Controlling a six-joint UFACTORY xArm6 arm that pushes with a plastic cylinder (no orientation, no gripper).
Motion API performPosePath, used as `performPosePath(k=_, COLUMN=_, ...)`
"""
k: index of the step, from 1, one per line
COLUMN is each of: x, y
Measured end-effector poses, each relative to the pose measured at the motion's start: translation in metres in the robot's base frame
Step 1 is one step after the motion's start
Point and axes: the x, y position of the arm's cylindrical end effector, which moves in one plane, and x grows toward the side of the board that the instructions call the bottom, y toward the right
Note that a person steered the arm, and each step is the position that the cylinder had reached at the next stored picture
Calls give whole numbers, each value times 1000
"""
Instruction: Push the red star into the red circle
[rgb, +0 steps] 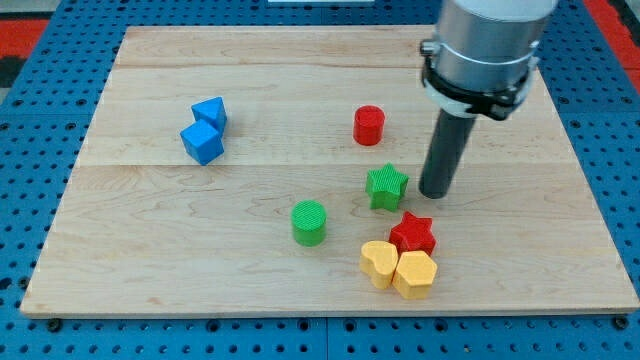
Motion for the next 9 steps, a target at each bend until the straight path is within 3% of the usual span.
performPosePath(k=1, x=-21, y=-10)
performPosePath(k=2, x=-14, y=-64)
performPosePath(k=3, x=-13, y=-76)
performPosePath(k=4, x=5, y=4)
performPosePath(k=5, x=59, y=63)
performPosePath(k=6, x=117, y=56)
performPosePath(k=8, x=125, y=-33)
performPosePath(k=9, x=122, y=-19)
